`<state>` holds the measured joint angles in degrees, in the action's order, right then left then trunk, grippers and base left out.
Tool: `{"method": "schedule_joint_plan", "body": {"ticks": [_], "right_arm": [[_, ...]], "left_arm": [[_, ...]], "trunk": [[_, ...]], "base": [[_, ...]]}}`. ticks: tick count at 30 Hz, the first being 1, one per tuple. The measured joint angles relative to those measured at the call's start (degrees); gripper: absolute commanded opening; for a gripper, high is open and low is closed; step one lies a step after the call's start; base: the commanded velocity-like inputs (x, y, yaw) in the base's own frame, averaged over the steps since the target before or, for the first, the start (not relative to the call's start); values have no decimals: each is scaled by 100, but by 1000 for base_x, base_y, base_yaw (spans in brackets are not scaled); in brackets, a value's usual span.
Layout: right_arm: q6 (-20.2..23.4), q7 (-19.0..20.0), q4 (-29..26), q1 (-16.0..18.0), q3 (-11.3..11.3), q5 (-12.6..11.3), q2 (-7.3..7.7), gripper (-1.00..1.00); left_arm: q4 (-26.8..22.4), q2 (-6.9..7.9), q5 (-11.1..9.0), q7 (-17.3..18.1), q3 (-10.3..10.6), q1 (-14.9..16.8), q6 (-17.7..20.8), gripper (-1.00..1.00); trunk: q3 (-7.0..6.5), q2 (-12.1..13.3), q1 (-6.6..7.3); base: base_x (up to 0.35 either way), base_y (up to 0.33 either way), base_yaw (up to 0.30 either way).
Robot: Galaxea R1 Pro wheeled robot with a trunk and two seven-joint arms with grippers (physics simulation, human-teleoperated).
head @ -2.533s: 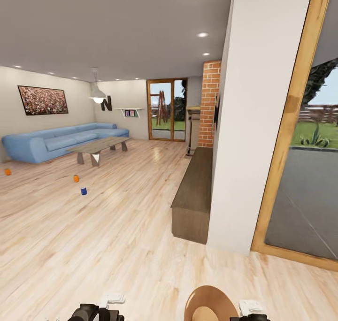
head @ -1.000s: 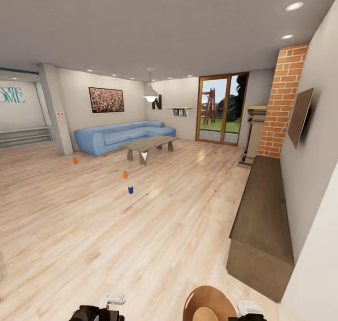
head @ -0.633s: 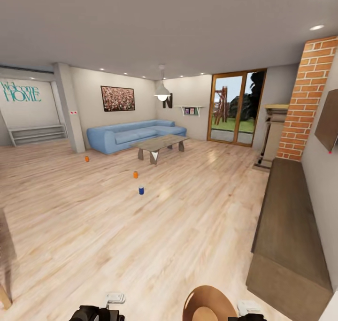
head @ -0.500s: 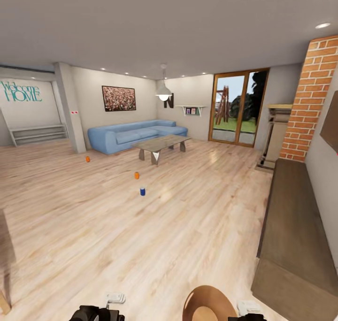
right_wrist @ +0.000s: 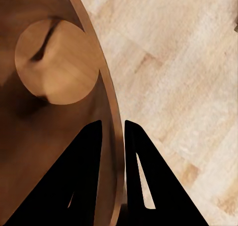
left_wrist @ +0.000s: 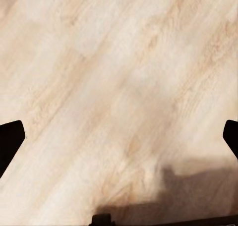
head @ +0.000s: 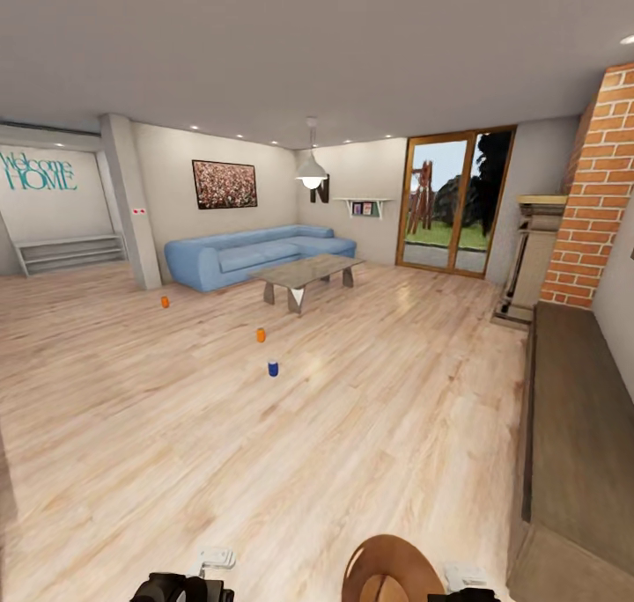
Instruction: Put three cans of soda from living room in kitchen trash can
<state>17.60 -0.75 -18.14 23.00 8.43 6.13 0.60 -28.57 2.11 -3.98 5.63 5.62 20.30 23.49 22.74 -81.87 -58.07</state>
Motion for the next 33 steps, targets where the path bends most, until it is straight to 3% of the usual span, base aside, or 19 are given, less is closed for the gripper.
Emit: {"method": "schedule_joint_plan", "body": {"ticks": [33], "right_arm": [[-33, 7, 1, 0, -2, -2, -1, -100]], "left_arm": [[0, 0, -9, 3, 9, 0, -70, 100]], "trunk": [[0, 0, 0]], "base": [[341, 107, 0]]}}
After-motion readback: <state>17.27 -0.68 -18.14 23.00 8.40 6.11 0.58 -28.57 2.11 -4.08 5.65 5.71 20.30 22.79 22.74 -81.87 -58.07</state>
